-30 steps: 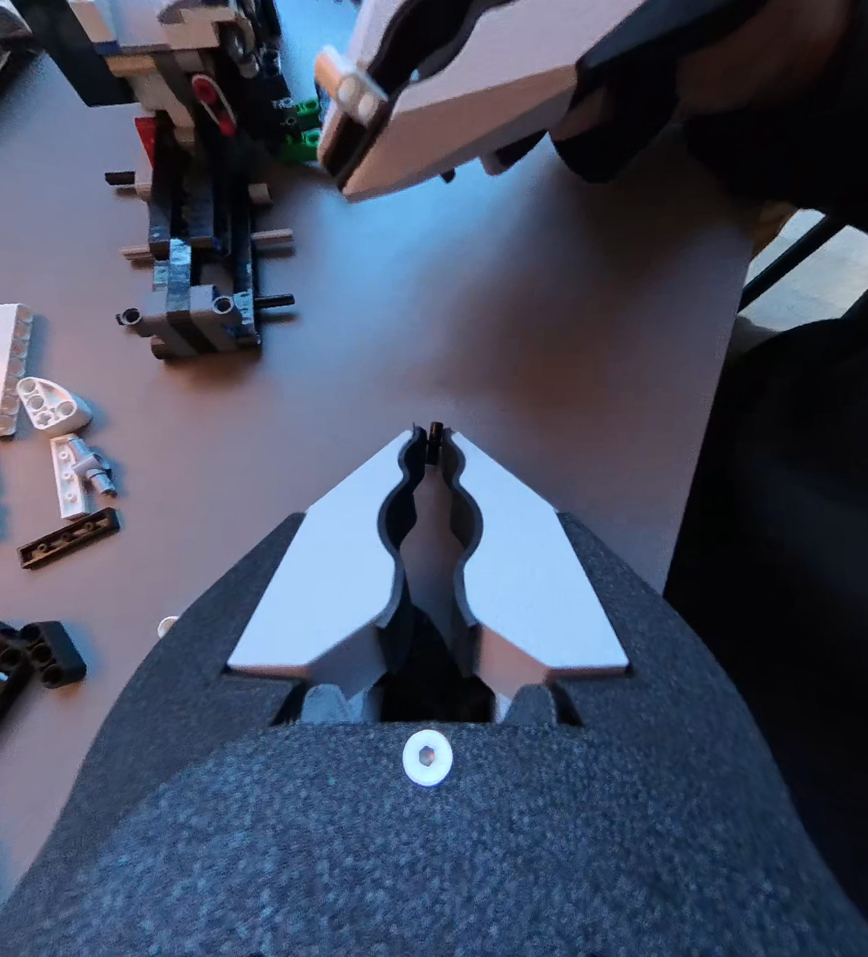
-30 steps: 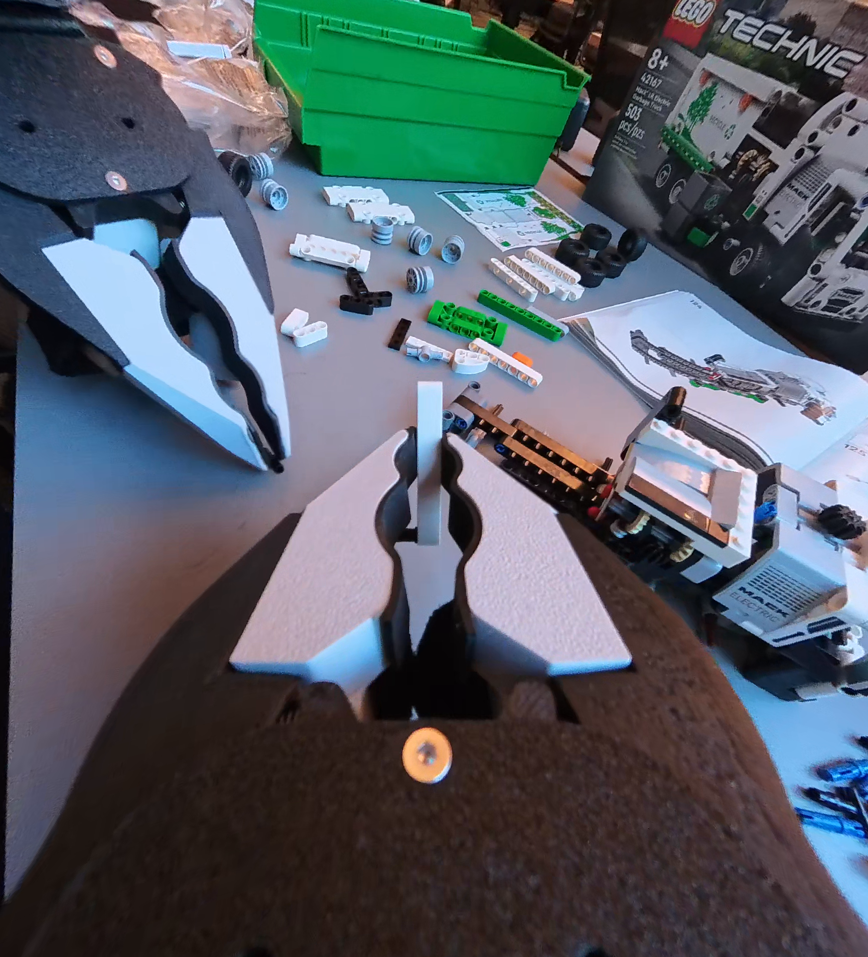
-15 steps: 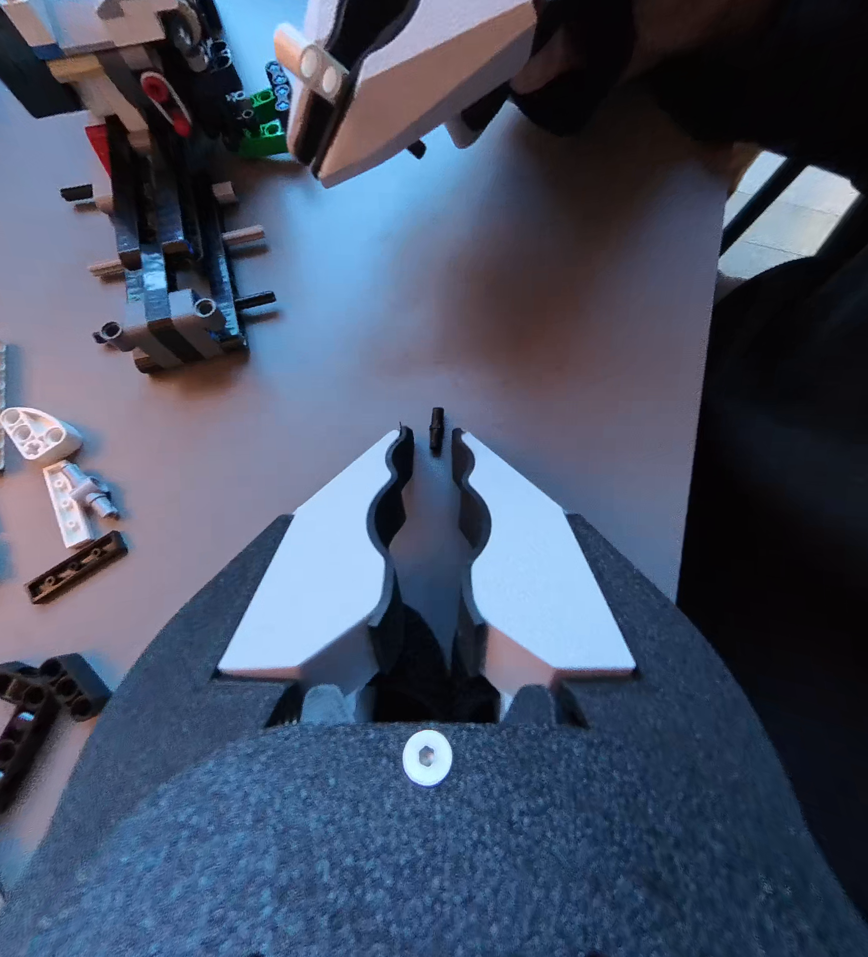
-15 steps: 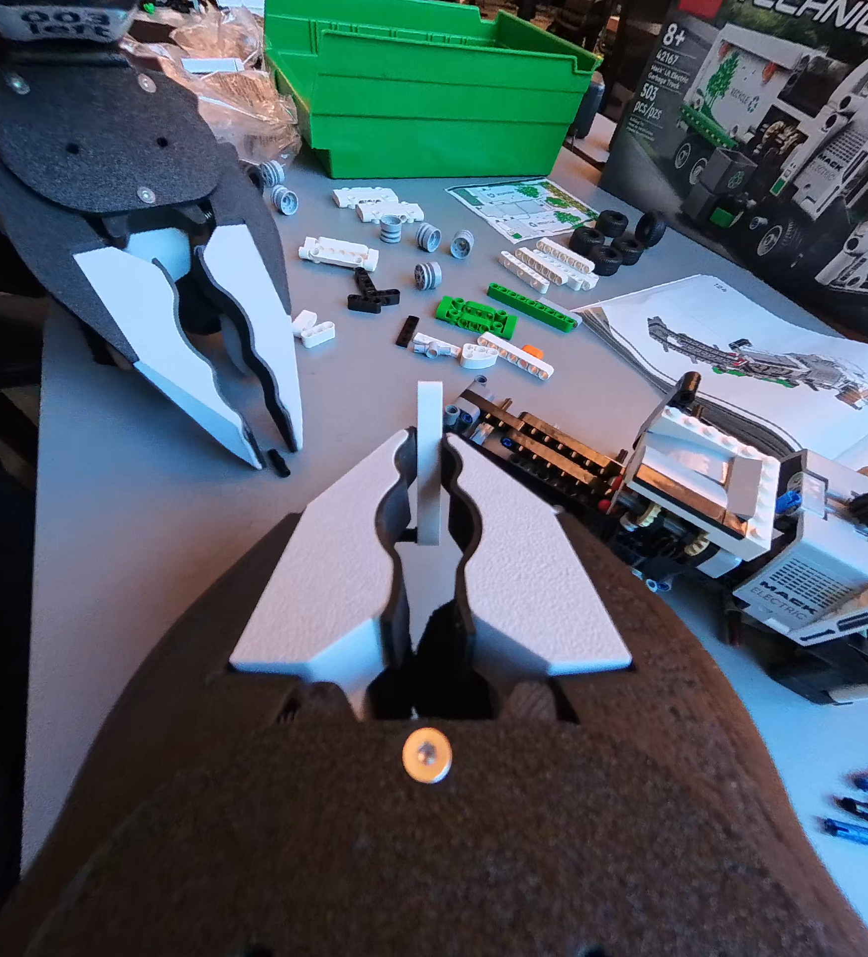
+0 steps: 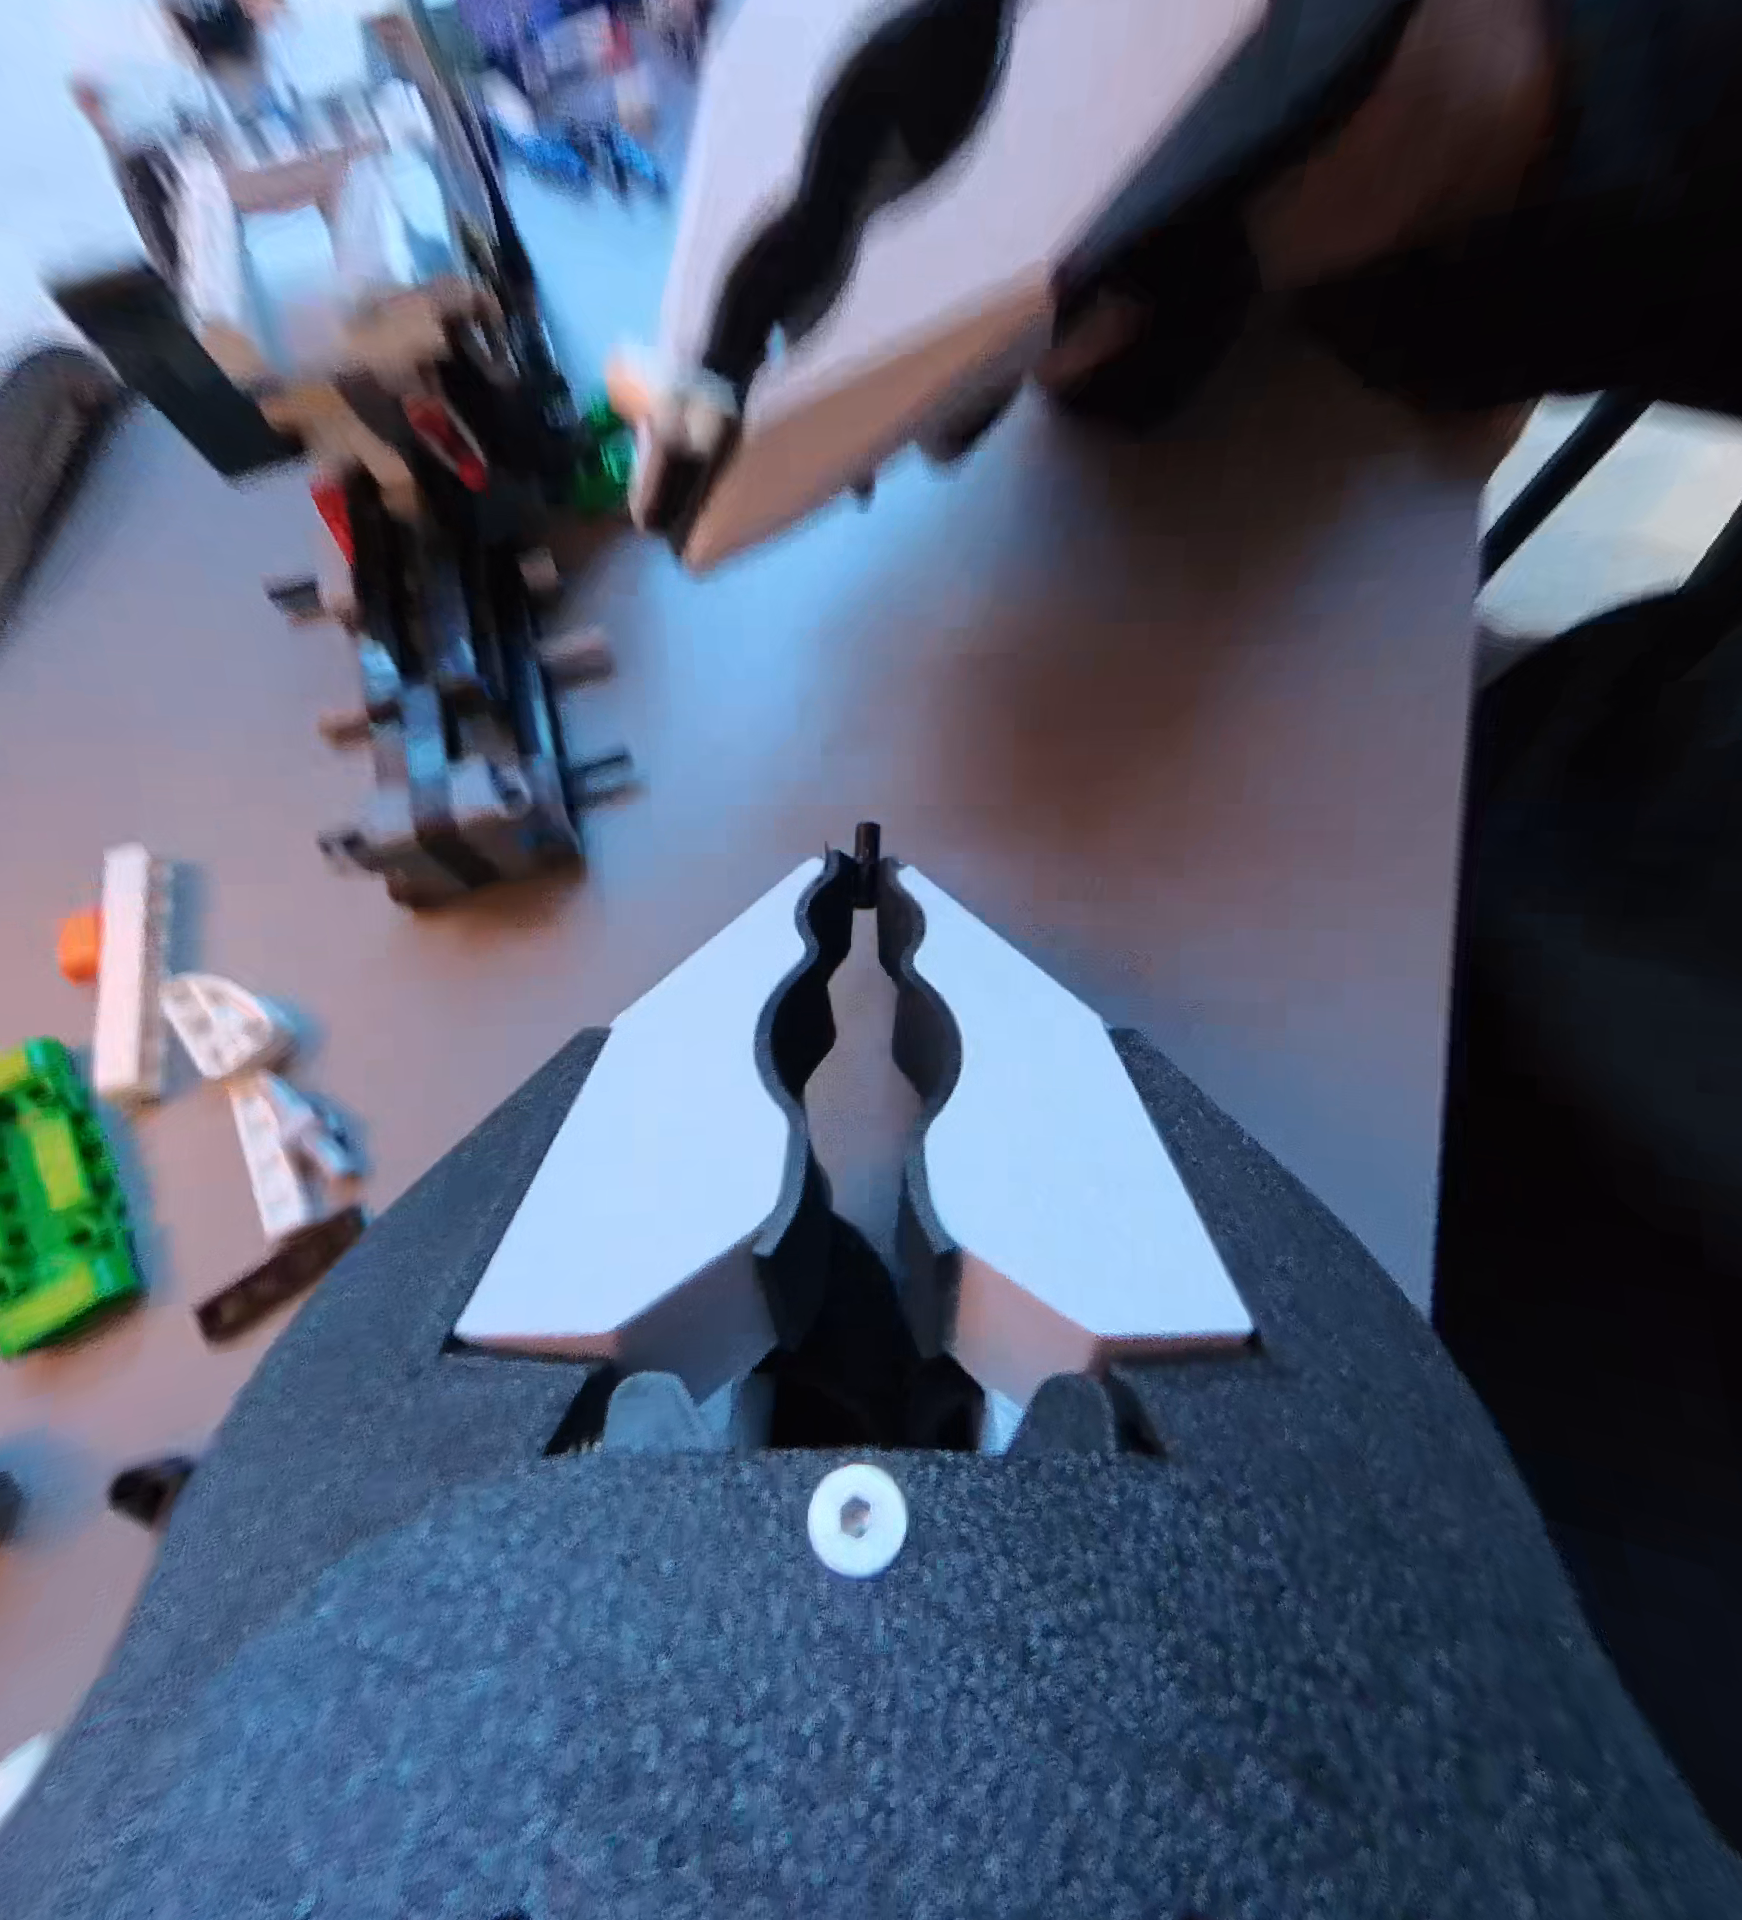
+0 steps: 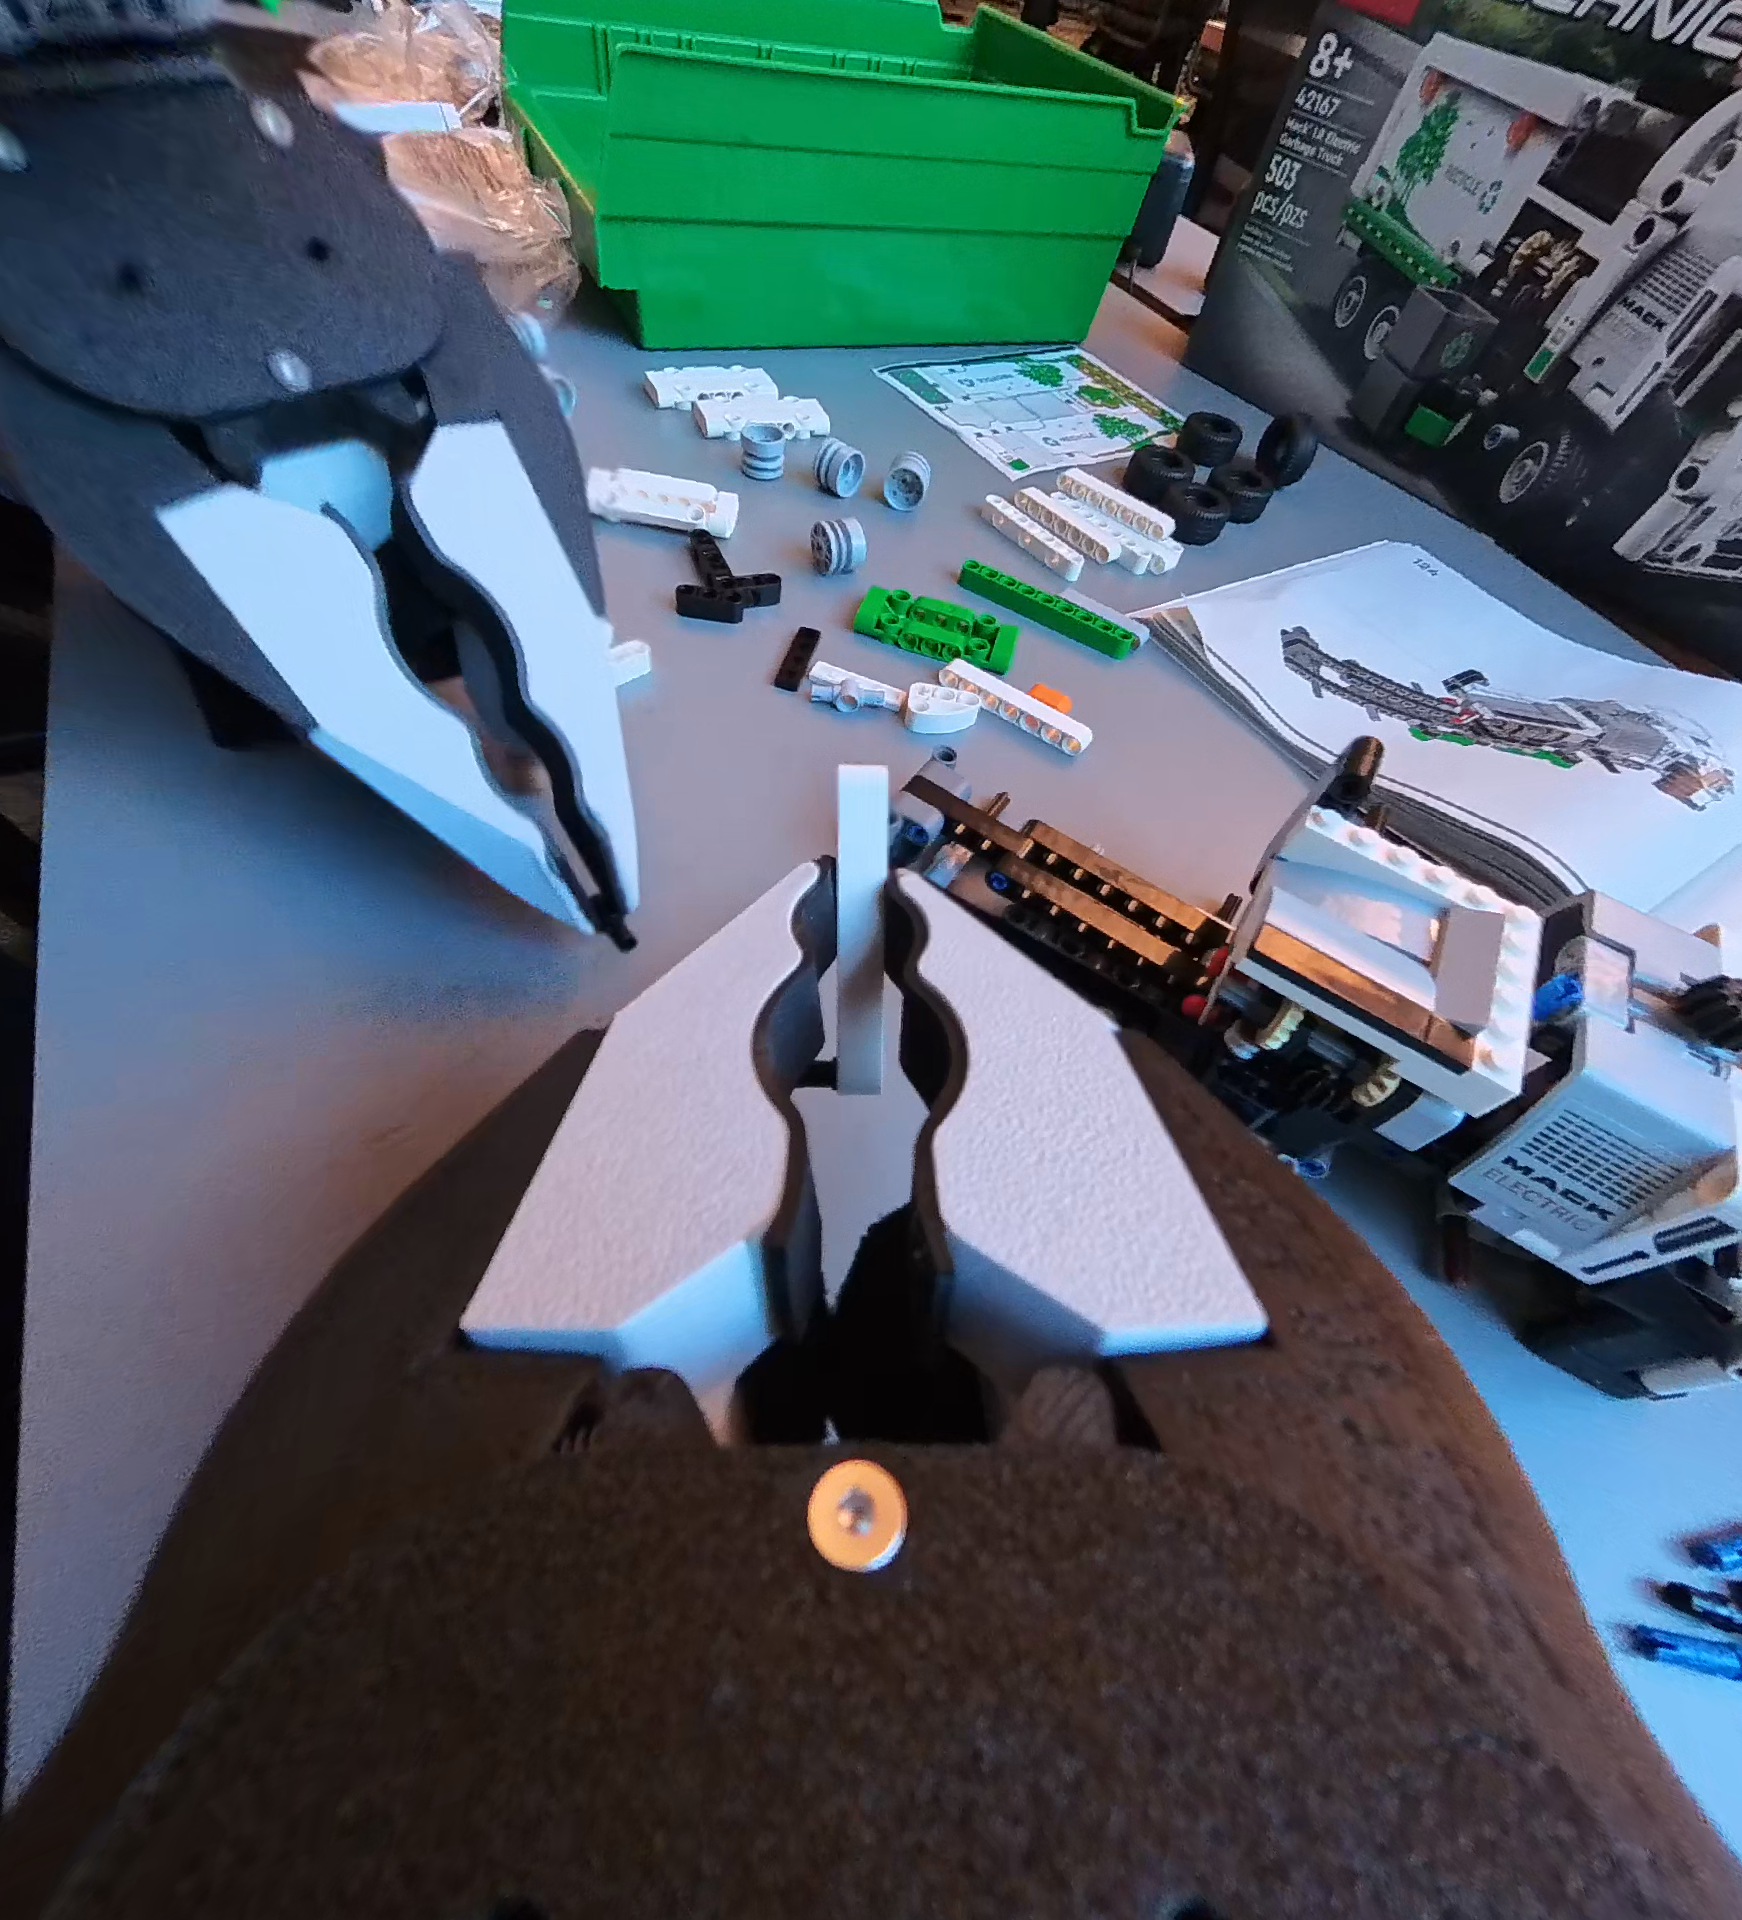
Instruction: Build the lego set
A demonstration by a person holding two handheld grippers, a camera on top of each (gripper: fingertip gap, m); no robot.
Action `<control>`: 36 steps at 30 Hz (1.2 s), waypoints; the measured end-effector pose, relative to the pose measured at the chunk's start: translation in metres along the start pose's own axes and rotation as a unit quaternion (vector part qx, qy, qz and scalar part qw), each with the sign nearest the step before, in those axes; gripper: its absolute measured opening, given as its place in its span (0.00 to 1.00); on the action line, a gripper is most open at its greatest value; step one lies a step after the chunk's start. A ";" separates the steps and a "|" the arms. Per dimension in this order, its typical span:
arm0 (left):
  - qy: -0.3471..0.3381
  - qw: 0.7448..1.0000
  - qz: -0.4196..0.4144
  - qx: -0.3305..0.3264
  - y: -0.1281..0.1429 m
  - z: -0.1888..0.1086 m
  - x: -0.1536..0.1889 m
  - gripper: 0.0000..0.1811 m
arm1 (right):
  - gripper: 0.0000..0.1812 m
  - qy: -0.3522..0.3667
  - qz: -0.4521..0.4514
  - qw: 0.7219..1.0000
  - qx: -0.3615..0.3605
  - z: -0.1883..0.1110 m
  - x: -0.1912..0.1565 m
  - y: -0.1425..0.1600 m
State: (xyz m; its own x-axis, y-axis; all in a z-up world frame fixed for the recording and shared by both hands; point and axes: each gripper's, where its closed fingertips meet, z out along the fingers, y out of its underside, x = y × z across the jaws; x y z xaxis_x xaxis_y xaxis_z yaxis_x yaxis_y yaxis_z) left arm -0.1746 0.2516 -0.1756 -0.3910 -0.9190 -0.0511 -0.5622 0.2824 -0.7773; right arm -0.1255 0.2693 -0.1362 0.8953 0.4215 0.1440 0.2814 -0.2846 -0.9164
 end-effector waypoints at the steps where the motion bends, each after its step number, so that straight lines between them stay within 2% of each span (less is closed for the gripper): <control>1: 0.009 1.000 -0.009 0.028 -0.015 -0.003 -0.002 0.02 | 0.04 0.010 -0.002 1.000 -0.003 0.000 0.003 0.000; 5: 0.080 0.989 -0.061 0.109 -0.067 -0.007 -0.012 0.02 | 0.04 0.085 -0.013 0.996 -0.020 -0.003 0.024 0.002; 11: 0.041 0.984 -0.073 0.158 -0.088 0.009 -0.045 0.02 | 0.04 0.159 0.025 0.986 -0.050 -0.010 0.041 0.018; 15: 0.059 0.973 -0.124 0.186 -0.088 0.011 -0.040 0.02 | 0.04 0.170 0.050 0.984 -0.030 -0.010 0.042 0.012; 18: 0.030 0.974 -0.121 0.190 -0.084 0.008 -0.047 0.02 | 0.04 0.167 0.061 0.984 -0.020 -0.008 0.040 0.008; 20: 0.050 0.967 -0.153 0.196 -0.084 0.008 -0.046 0.02 | 0.04 0.164 0.066 0.984 -0.018 -0.007 0.039 0.007; 30: 0.072 0.958 -0.196 0.196 -0.081 0.014 -0.049 0.02 | 0.04 0.177 0.035 0.983 -0.037 -0.002 0.039 0.010; 36: 0.100 0.947 -0.236 0.193 -0.079 0.015 -0.050 0.01 | 0.04 0.220 -0.042 0.973 -0.065 -0.003 0.045 0.011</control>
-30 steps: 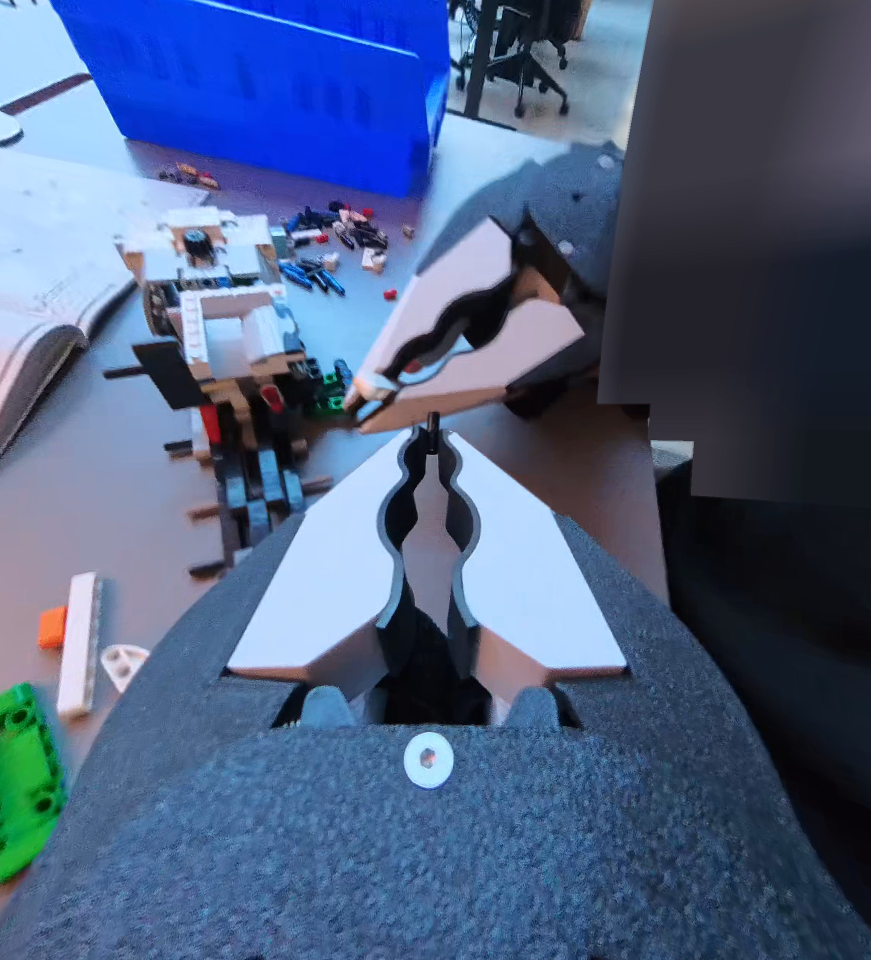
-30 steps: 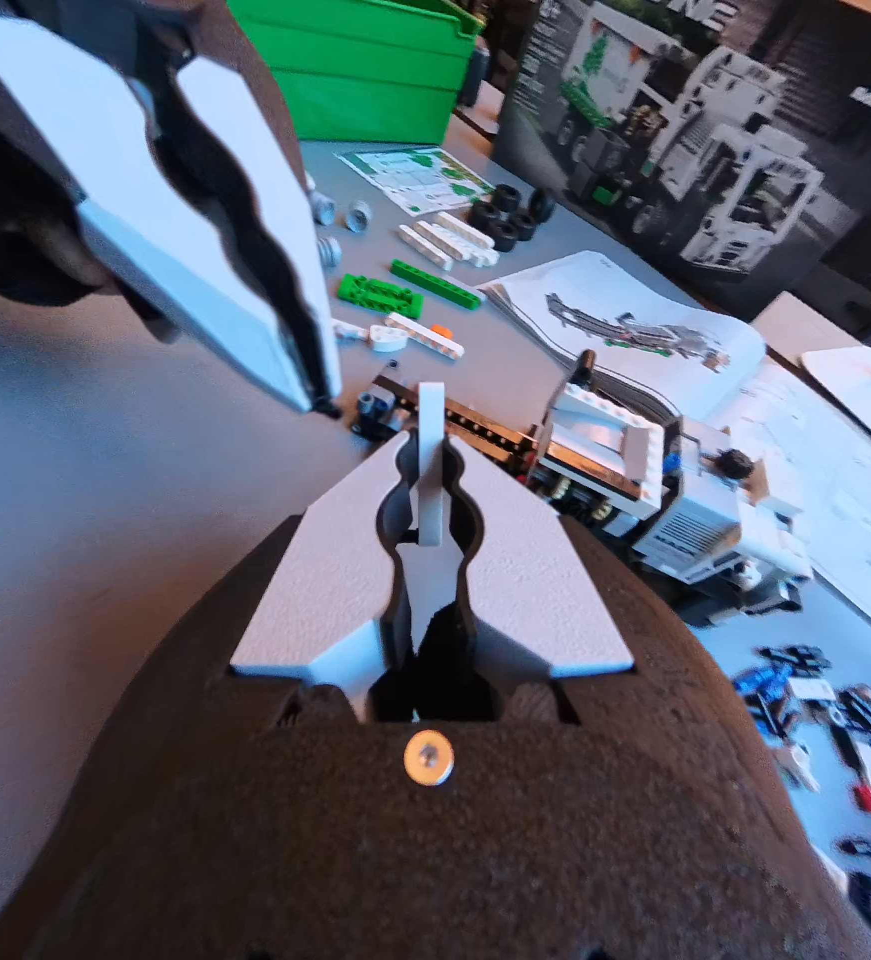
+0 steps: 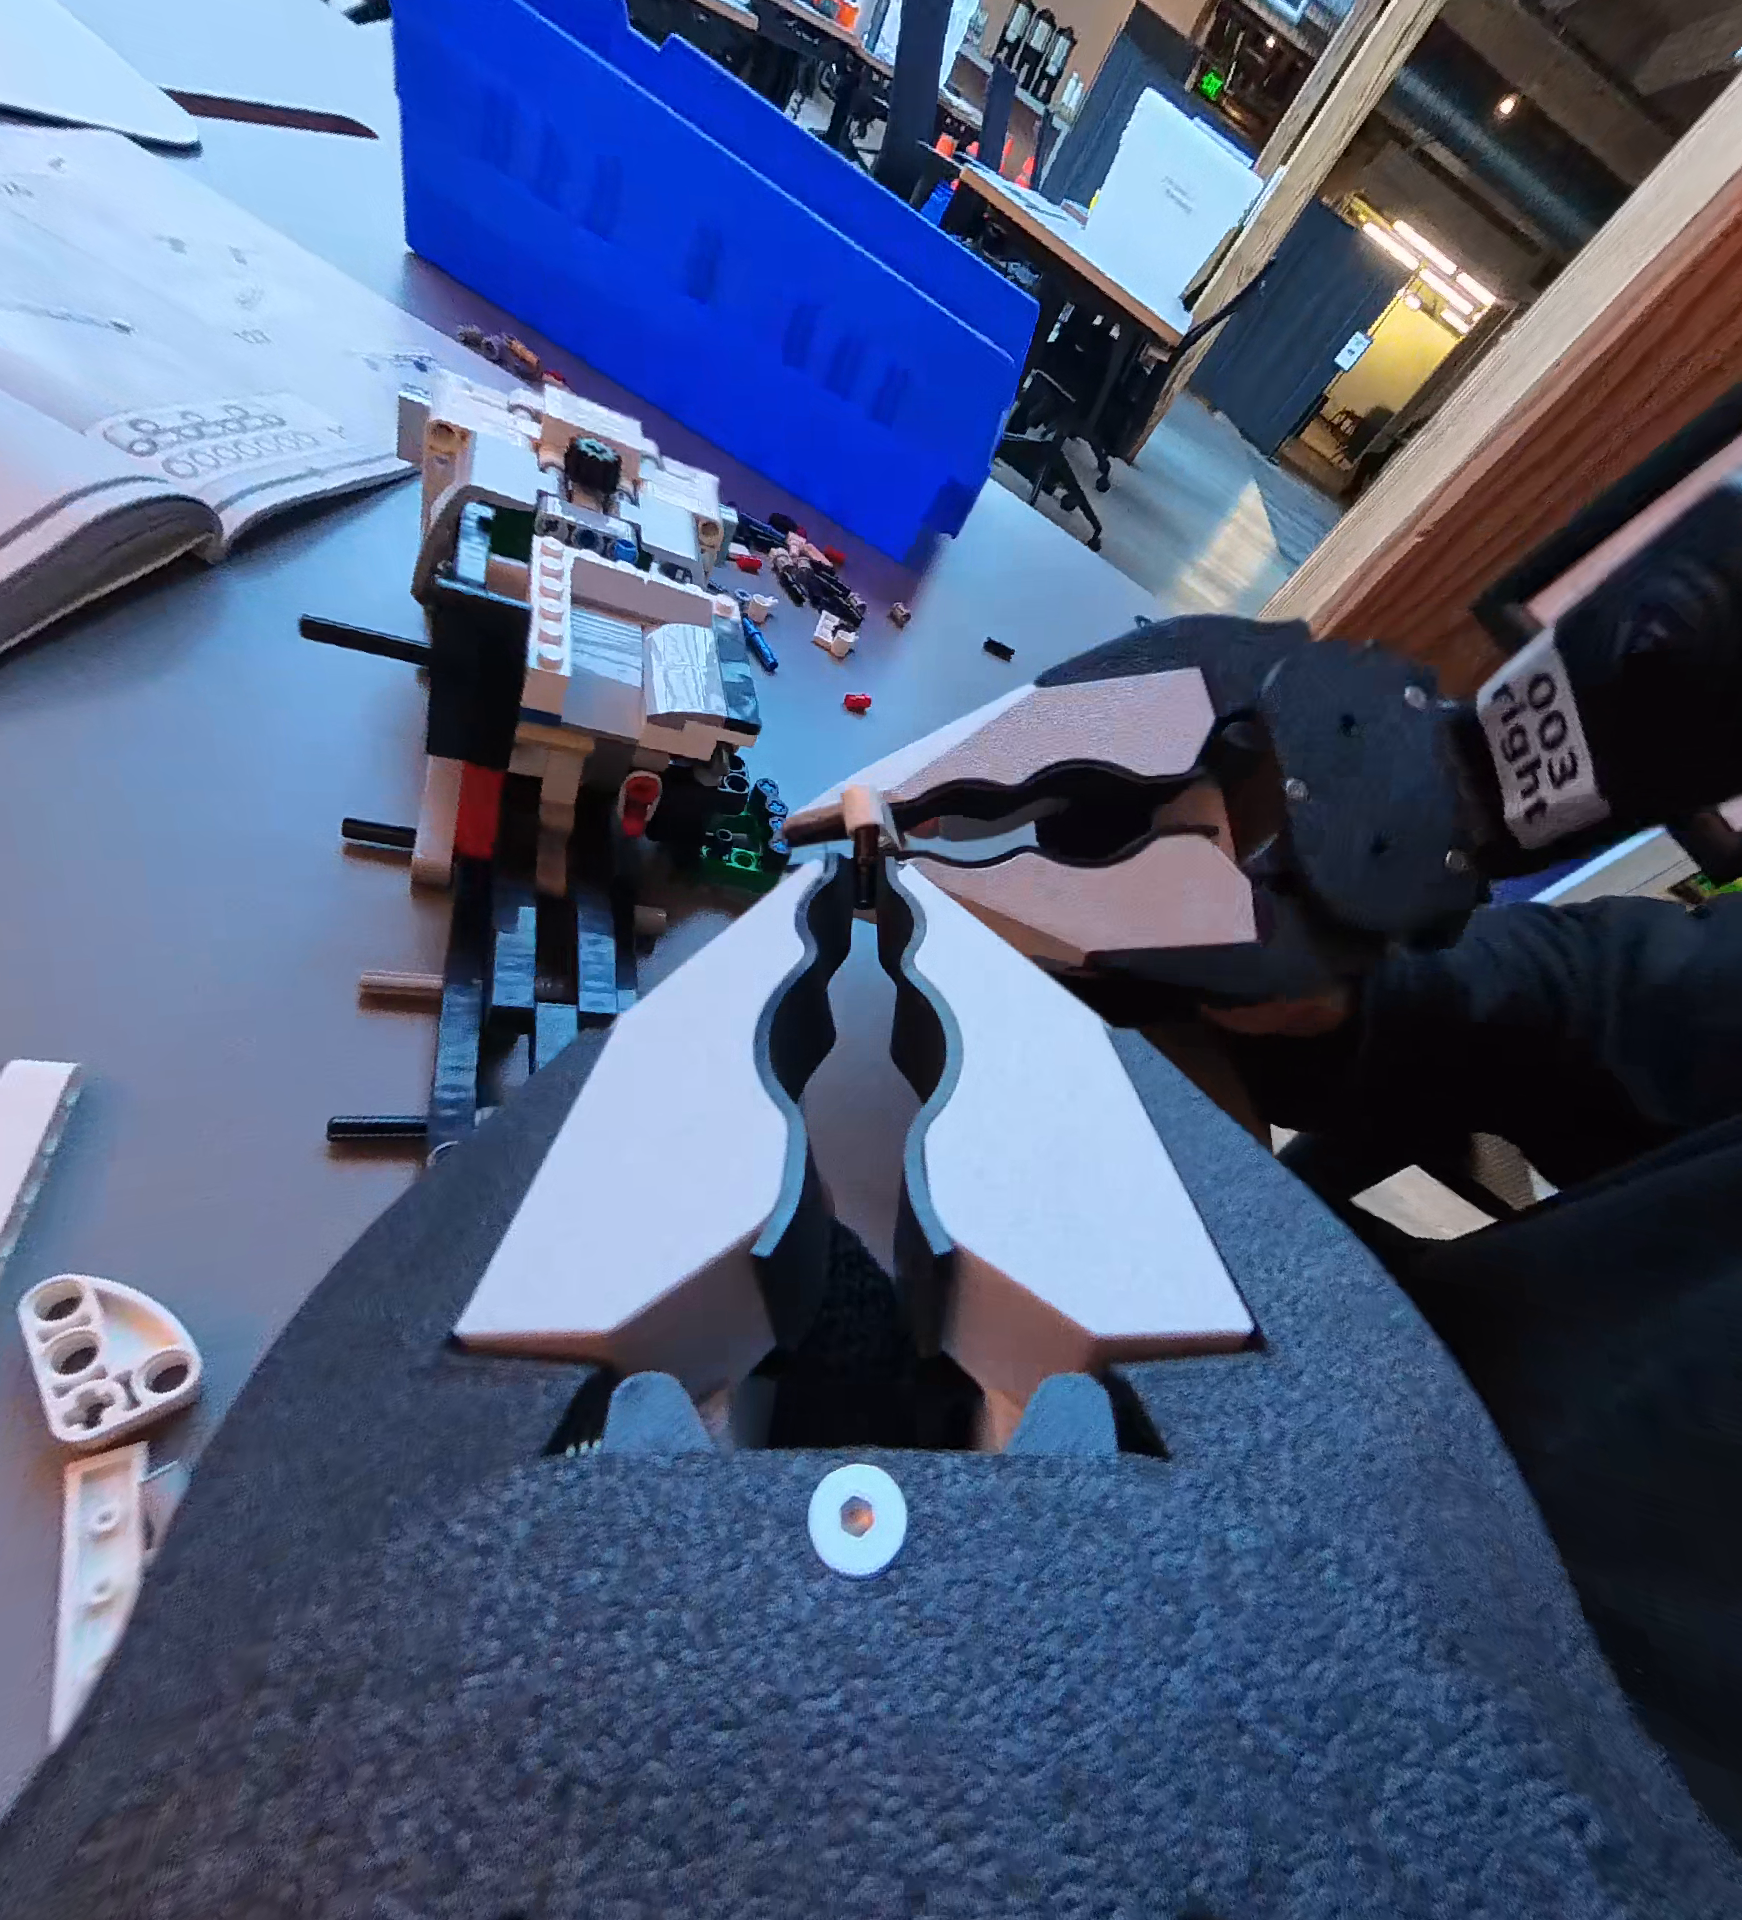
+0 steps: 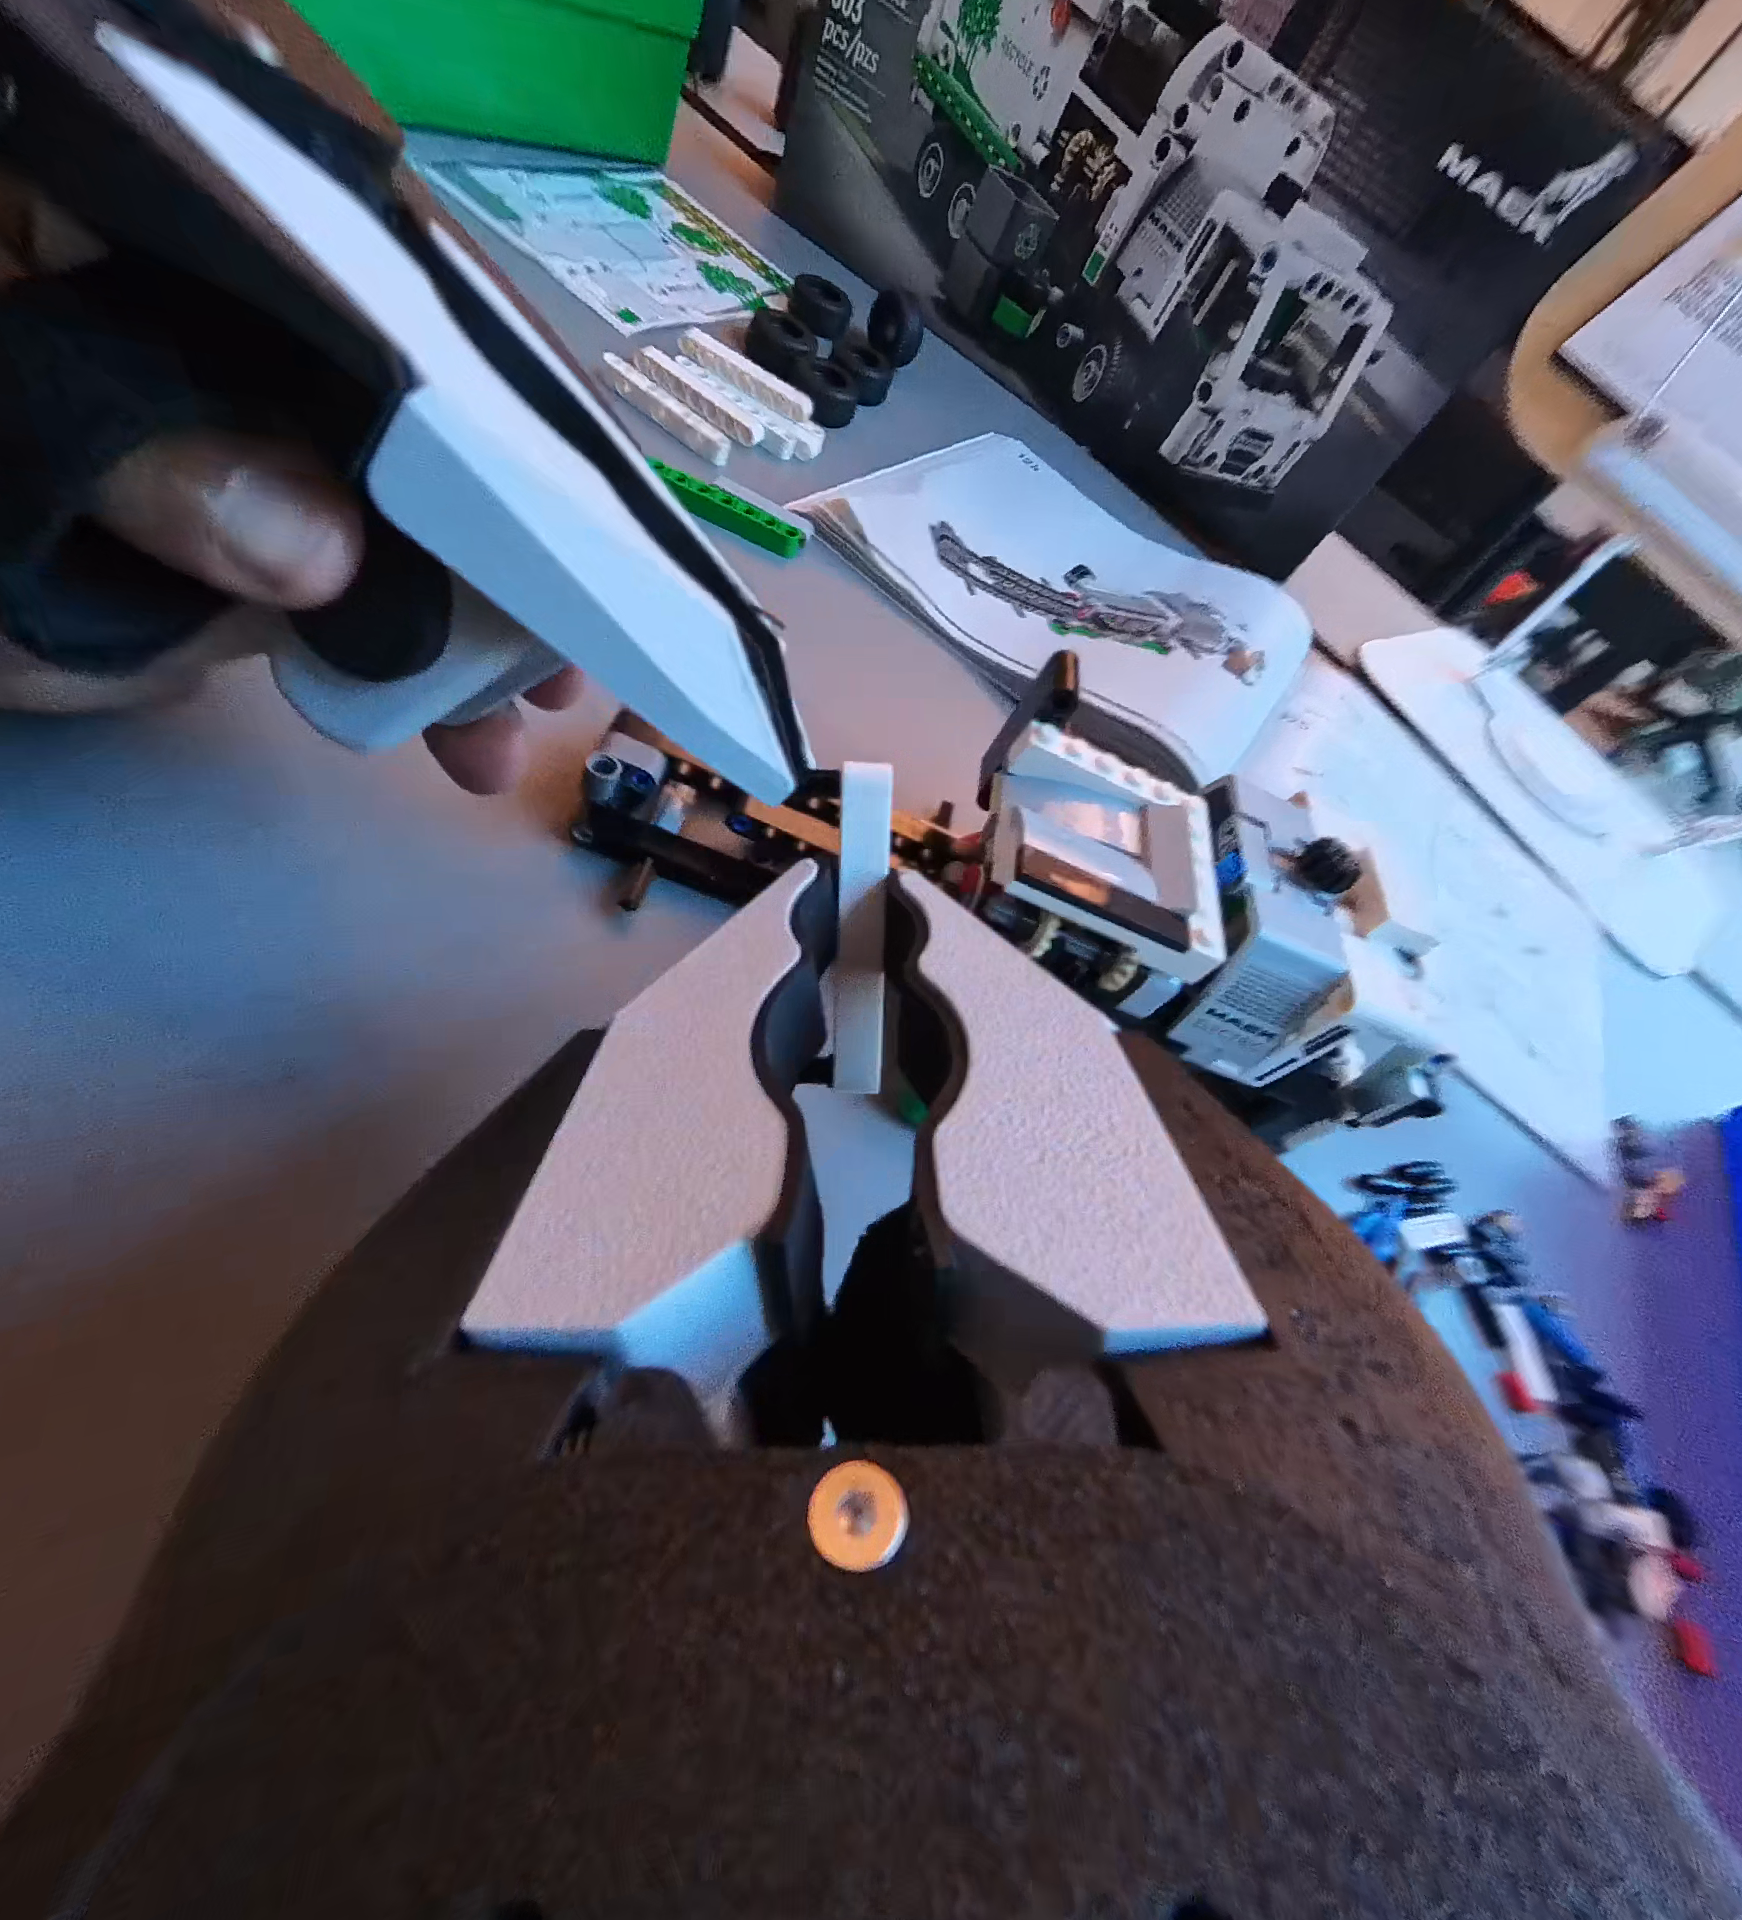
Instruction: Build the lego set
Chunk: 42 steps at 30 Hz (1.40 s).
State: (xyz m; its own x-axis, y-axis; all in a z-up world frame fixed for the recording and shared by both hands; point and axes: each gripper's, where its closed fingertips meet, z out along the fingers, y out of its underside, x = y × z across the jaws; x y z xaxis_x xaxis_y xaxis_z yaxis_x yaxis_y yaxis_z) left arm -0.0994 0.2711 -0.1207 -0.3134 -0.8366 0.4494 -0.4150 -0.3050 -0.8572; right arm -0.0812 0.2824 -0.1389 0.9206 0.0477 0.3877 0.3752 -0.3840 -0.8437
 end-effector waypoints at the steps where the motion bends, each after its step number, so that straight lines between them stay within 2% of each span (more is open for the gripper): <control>1: 0.002 1.000 -0.005 0.000 0.000 0.000 0.000 0.01 | 0.04 0.013 -0.022 1.000 -0.003 0.000 0.001 0.000; 15: 0.039 0.996 -0.077 -0.002 -0.002 -0.002 -0.007 0.01 | 0.03 0.044 -0.073 0.996 -0.005 0.007 0.005 -0.001; 19: 0.058 0.994 -0.087 -0.007 -0.004 -0.004 -0.005 0.01 | 0.04 0.034 -0.051 0.998 0.007 0.006 0.004 -0.004; 27: 0.051 0.996 -0.069 -0.015 -0.006 -0.005 -0.005 0.01 | 0.04 0.071 -0.083 0.994 0.009 0.005 0.008 -0.007; 32: -0.007 1.000 0.006 -0.027 -0.004 -0.001 -0.010 0.01 | 0.04 0.069 -0.075 0.995 -0.009 0.009 0.009 -0.001; 42: 0.014 0.999 -0.047 -0.010 -0.005 0.004 -0.009 0.01 | 0.04 0.055 -0.043 0.998 -0.006 0.008 0.010 -0.001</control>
